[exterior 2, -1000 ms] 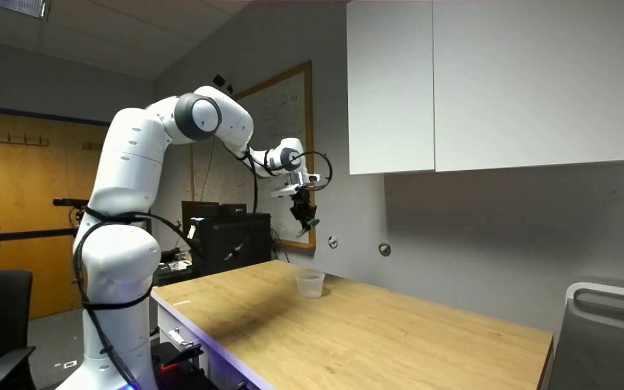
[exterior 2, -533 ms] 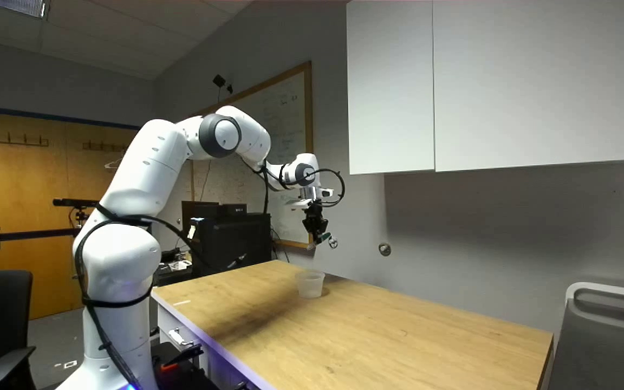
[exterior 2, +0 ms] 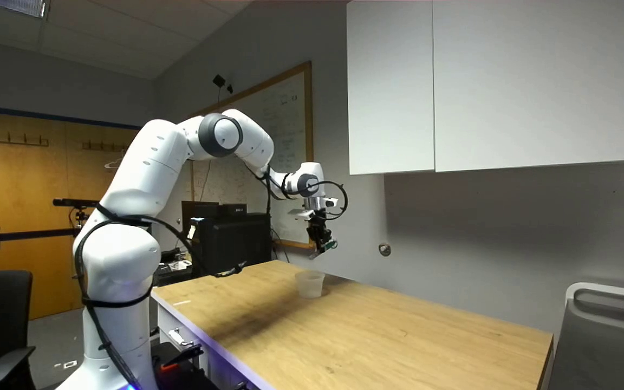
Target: Pick up the green marker and put it in the cup
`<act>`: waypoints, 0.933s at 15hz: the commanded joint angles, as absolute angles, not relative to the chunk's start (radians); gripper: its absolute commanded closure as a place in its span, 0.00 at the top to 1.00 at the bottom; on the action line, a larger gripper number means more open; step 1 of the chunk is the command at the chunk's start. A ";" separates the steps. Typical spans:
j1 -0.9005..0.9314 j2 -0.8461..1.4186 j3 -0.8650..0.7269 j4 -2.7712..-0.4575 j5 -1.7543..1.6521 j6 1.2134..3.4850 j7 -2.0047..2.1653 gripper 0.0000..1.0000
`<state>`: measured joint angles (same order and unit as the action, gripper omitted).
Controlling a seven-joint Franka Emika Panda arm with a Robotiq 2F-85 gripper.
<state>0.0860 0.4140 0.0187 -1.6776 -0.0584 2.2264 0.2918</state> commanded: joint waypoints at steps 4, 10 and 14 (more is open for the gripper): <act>0.085 0.343 0.003 -1.893 -0.004 2.381 0.316 0.07; 0.082 0.303 -0.001 -2.010 0.018 2.461 0.309 0.06; 0.077 0.260 -0.003 -2.061 0.021 2.479 0.300 0.56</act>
